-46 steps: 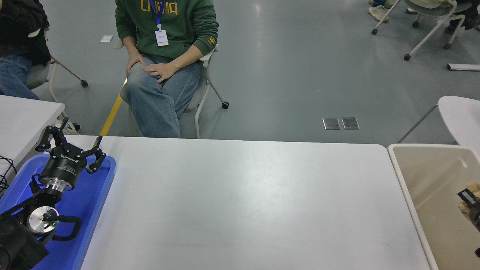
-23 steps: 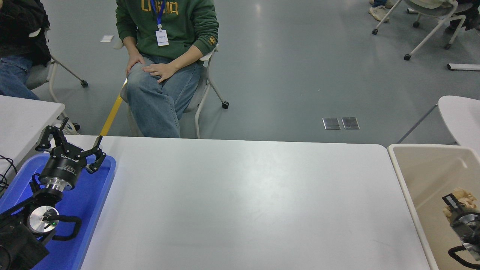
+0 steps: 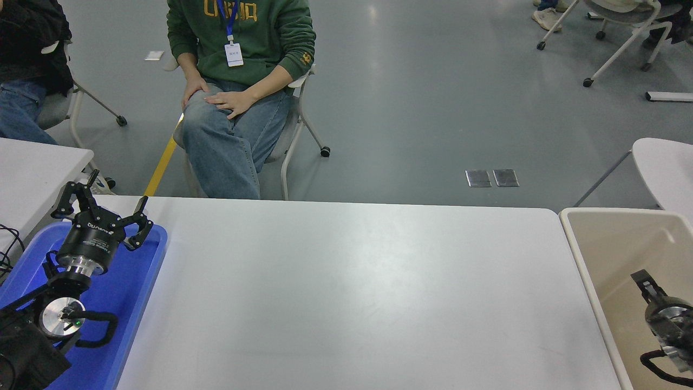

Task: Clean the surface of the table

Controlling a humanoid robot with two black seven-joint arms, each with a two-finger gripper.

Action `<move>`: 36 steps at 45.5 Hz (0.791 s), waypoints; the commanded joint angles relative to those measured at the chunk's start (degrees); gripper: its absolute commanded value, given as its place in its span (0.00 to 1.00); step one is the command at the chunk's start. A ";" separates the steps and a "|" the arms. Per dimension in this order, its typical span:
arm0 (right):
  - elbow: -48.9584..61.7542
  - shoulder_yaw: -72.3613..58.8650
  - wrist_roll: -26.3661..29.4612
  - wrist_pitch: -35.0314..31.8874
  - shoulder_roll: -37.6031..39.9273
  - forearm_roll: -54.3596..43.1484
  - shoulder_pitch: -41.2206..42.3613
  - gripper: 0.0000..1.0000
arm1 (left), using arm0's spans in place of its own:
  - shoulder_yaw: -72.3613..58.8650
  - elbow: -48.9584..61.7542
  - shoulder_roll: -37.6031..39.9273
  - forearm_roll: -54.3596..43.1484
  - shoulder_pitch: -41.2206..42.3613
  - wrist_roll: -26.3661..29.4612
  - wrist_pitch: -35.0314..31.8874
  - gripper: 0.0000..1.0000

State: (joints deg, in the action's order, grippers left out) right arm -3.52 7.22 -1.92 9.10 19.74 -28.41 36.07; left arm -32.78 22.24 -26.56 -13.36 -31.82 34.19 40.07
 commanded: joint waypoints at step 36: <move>-40.34 28.37 -0.54 0.92 9.45 10.13 6.03 1.00 | 0.00 0.00 0.02 0.00 0.00 0.00 0.01 1.00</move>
State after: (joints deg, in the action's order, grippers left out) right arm -35.65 27.10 -2.36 9.76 31.06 -18.75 41.95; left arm -32.78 22.23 -26.57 -13.36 -31.82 34.19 40.07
